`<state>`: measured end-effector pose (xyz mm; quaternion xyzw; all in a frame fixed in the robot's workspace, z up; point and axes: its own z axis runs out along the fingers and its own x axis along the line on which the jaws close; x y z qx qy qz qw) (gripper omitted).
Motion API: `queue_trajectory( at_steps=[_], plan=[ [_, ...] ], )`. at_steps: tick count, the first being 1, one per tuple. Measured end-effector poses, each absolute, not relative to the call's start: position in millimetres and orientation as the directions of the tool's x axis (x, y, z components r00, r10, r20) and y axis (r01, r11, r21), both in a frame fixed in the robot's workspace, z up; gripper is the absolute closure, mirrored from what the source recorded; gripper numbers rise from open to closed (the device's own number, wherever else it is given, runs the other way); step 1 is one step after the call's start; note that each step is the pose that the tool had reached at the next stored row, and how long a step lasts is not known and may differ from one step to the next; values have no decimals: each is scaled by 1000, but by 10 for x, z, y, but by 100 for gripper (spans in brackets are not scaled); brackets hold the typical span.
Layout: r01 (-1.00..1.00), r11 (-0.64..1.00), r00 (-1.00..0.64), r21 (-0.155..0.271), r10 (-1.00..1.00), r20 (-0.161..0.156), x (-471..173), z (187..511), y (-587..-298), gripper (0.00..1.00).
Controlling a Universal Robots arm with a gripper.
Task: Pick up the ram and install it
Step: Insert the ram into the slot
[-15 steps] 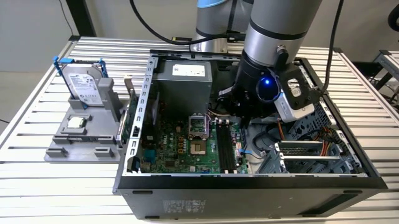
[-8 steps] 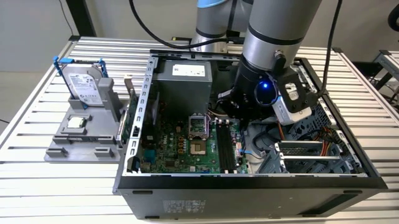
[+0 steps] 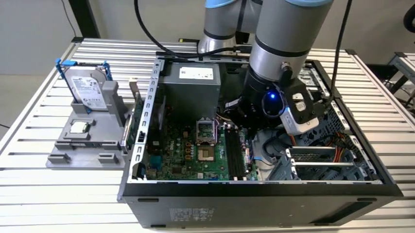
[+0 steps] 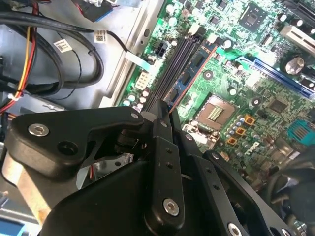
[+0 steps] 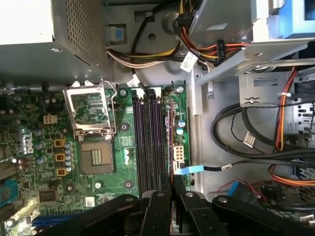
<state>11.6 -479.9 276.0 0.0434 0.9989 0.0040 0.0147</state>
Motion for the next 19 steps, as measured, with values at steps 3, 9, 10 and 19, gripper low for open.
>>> queue_trajectory(
  at_steps=[3,9,10,19],
  plan=[
    [72,997,-997,9,72,-29,111,2704,-4792,100],
    [32,999,-999,9,32,-30,104,2595,-4787,100],
    [30,1000,-999,9,30,-30,103,2577,-4786,100],
    [18,1000,-999,9,18,-31,103,2413,-4780,100]
  ],
)
